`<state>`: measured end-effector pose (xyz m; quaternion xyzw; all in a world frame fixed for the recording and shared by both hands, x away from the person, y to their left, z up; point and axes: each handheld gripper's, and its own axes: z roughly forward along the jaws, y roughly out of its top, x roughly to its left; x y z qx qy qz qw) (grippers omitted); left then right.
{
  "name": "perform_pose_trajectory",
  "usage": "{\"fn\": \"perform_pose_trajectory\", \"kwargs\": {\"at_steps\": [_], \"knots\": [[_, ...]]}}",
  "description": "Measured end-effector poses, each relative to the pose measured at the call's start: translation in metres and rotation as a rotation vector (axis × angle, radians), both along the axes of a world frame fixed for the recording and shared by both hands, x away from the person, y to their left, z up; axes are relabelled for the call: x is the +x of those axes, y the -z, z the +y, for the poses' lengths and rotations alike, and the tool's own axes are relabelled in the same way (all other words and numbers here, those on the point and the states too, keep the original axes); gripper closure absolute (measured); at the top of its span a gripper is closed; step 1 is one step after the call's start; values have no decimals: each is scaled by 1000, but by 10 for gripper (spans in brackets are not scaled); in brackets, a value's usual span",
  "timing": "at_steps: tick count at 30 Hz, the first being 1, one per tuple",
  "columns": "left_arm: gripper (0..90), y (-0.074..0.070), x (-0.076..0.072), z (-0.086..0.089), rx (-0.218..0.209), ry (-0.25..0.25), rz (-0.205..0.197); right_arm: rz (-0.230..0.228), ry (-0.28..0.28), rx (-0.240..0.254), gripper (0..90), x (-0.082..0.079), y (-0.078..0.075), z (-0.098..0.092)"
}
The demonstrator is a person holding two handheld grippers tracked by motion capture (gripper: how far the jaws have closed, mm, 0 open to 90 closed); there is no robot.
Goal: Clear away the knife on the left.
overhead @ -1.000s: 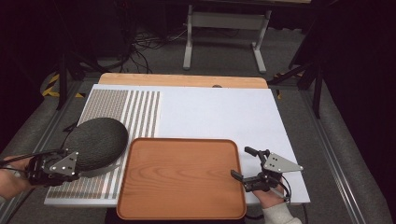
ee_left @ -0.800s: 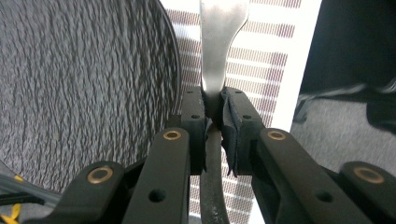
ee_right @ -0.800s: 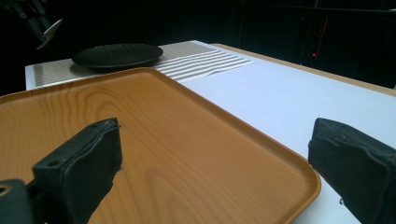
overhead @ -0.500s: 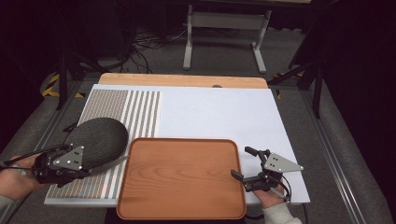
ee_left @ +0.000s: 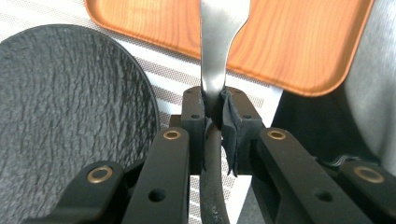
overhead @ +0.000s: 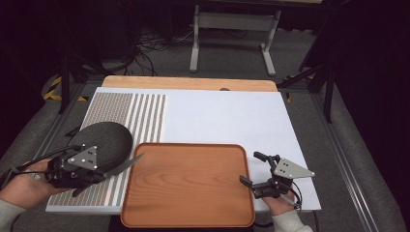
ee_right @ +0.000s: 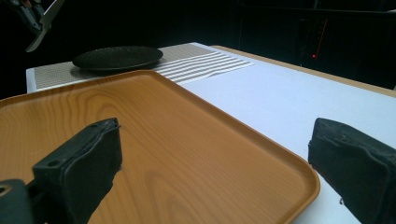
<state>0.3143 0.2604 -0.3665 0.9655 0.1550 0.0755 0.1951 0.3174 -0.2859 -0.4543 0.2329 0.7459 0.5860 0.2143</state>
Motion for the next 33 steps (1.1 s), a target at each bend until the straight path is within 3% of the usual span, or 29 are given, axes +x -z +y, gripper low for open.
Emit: {"fn": "perform_pose_trajectory", "kwargs": {"at_steps": [13, 25, 33], "knots": [[800, -2, 2, -24, -40, -95, 60, 1, -2, -7, 34, 0, 0, 1], [800, 0, 3, -49, -127, -113, 87, -2, -5, -6, 34, 0, 0, 0], [800, 2, 2, -68, -149, -96, 92, -4, -5, -8, 34, -1, 0, 0]]}}
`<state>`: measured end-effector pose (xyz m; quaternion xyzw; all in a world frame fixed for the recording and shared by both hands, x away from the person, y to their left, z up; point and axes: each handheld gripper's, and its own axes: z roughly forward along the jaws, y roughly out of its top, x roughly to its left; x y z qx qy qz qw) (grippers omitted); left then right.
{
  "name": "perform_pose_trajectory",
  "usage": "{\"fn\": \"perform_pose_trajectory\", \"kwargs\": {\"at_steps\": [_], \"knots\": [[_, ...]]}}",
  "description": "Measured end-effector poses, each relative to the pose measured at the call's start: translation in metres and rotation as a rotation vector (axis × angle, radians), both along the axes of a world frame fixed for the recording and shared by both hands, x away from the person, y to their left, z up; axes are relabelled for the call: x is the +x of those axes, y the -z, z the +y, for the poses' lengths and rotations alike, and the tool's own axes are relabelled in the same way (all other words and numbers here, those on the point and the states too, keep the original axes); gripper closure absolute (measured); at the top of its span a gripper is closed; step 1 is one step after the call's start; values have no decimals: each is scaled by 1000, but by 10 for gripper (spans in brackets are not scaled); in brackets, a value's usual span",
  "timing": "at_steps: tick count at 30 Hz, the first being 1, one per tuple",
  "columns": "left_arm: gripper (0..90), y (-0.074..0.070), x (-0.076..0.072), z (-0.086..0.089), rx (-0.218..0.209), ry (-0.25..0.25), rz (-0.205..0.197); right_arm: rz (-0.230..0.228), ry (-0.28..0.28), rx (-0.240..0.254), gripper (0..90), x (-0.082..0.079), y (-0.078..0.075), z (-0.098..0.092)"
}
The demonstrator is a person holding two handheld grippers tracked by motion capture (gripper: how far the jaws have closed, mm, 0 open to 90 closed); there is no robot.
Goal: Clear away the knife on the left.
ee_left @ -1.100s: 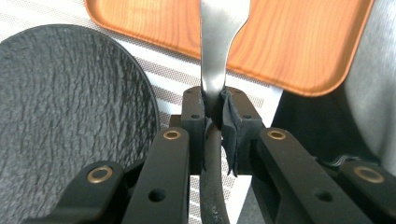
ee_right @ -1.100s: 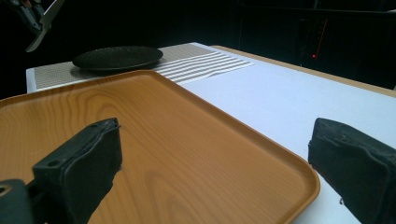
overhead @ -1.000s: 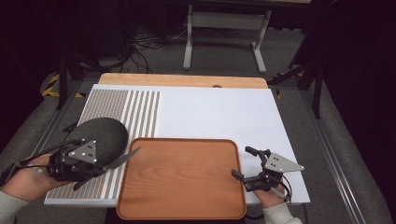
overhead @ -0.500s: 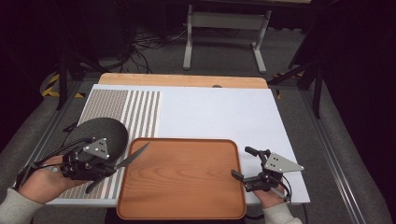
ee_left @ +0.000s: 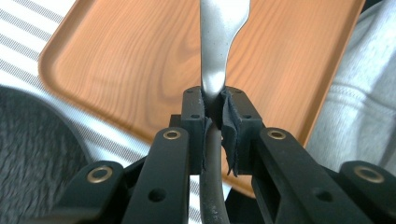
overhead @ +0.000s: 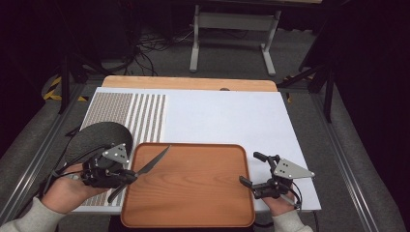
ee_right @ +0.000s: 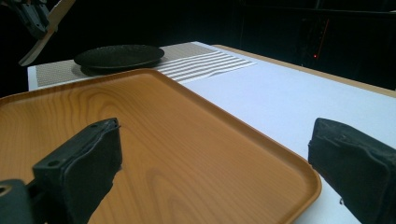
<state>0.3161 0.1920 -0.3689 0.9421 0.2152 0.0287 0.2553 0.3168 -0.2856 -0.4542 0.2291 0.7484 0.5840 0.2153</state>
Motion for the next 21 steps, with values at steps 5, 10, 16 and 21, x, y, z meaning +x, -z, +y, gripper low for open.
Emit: {"fn": "perform_pose_trajectory", "kwargs": {"at_steps": [5, 10, 16, 21], "knots": [[800, 2, -2, -13, 19, -14, -3, -1, -1, -4, 34, 0, 0, 0], [800, 5, -2, -21, 3, -8, 9, -1, -2, -2, 34, 0, 0, 0], [800, 11, -2, -32, -7, -2, 24, -2, -2, -3, 34, 0, 0, 0], [800, 15, -1, -37, 0, -3, 26, -2, -3, -5, 34, -1, 0, 0]]}}
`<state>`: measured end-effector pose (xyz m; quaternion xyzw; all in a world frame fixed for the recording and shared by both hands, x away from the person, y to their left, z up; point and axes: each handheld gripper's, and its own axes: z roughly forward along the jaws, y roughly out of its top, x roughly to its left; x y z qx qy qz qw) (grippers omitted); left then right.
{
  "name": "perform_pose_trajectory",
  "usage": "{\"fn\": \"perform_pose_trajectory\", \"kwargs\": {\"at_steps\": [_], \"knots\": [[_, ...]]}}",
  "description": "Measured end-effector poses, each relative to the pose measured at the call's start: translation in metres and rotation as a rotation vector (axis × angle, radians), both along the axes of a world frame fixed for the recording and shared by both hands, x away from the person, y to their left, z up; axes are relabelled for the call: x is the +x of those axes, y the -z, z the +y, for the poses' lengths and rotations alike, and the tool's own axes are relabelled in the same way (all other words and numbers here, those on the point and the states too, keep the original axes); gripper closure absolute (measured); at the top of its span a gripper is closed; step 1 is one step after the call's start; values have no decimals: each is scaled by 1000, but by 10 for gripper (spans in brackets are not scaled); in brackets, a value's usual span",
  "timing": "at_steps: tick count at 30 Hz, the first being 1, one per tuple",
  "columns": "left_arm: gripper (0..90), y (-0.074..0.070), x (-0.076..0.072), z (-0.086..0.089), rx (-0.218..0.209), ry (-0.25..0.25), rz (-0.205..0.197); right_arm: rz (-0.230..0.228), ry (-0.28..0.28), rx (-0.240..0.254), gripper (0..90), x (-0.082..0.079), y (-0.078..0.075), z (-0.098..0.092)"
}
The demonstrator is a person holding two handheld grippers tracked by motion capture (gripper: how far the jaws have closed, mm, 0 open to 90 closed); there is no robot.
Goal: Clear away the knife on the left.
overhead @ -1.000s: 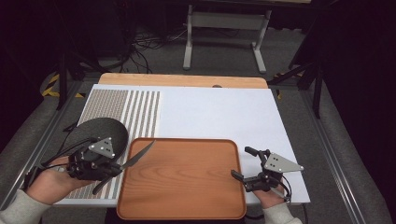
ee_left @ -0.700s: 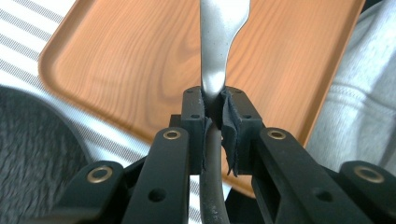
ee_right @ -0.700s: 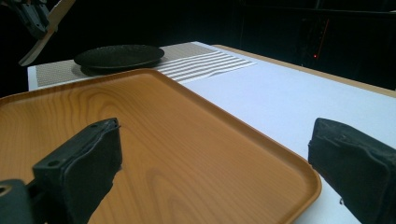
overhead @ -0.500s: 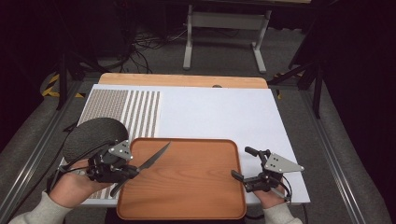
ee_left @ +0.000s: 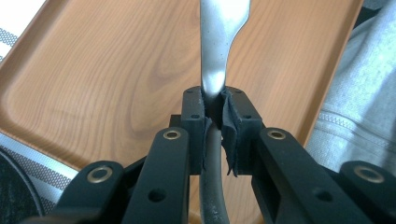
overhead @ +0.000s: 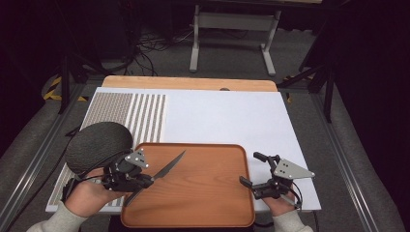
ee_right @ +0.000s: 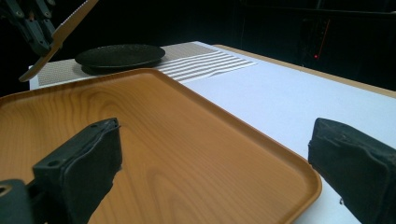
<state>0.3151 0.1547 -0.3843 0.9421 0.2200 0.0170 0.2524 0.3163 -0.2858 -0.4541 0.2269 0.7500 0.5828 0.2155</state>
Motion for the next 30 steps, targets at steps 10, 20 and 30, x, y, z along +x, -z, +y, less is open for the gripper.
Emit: {"fn": "perform_pose_trajectory", "kwargs": {"at_steps": [10, 20, 30], "knots": [[799, 13, 4, -1, -82, -29, 44, 1, -3, 1, 34, 0, 0, 0], [799, 21, 7, -4, -43, -34, 65, 3, -6, 2, 34, 1, 1, 0], [799, 31, 9, -8, 0, -47, 92, 6, -2, 6, 34, 1, 1, 0]]}}
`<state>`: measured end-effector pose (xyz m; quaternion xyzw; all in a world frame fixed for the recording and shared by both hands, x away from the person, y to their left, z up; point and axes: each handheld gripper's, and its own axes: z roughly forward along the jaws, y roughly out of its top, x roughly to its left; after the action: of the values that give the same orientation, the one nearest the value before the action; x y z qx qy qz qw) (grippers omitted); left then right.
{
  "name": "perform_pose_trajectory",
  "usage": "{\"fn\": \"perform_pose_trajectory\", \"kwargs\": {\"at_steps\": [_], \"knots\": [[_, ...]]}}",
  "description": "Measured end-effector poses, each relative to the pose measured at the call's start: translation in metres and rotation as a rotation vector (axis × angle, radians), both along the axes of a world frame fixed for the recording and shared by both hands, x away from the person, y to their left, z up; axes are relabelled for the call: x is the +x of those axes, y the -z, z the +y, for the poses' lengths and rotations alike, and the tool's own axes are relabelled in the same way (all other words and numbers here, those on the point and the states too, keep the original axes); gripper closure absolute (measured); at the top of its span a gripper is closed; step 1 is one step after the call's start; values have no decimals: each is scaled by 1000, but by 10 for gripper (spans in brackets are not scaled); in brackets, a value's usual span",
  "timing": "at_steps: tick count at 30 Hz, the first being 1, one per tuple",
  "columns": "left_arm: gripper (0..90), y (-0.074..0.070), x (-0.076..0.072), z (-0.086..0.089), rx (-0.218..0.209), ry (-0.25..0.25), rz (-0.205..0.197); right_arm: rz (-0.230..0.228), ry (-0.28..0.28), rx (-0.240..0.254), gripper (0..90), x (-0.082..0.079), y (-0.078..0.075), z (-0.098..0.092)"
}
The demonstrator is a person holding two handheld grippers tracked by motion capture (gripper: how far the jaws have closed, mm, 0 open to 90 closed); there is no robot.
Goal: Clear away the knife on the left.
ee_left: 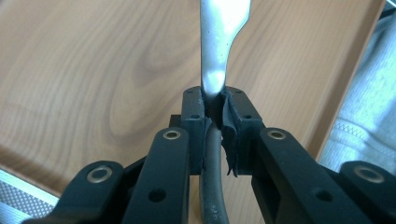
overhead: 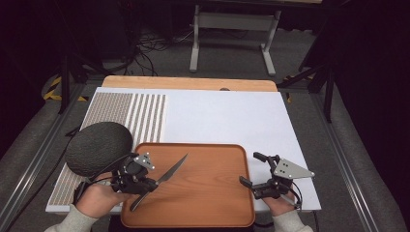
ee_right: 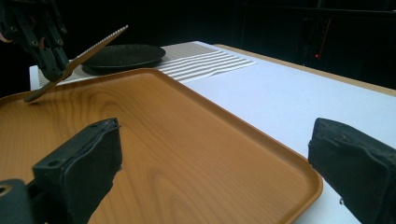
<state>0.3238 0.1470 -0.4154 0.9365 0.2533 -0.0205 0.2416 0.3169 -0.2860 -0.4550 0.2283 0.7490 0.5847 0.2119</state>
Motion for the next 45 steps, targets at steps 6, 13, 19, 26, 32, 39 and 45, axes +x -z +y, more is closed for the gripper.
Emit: {"fn": "perform_pose_trajectory", "kwargs": {"at_steps": [6, 13, 19, 26, 32, 39, 45], "knots": [[800, 3, 1, 0, 16, -1, 14, 0, 1, 1, 34, 0, 0, 0], [799, 8, 4, 1, 15, -17, 35, 0, 0, -2, 34, 0, 0, 0], [798, 11, 5, 0, 22, -25, 51, 1, -1, -10, 35, 0, 1, 0], [797, 17, 8, -3, 40, -24, 60, -2, -2, -10, 35, 0, 1, 0], [796, 21, 9, -4, 44, -27, 70, -1, -4, -14, 36, 0, 1, 1], [795, 24, 10, -6, 58, -17, 86, -2, -3, -12, 36, 0, 1, 1], [794, 25, 10, -7, 60, -21, 89, -3, -3, -11, 37, 0, 1, 0]]}}
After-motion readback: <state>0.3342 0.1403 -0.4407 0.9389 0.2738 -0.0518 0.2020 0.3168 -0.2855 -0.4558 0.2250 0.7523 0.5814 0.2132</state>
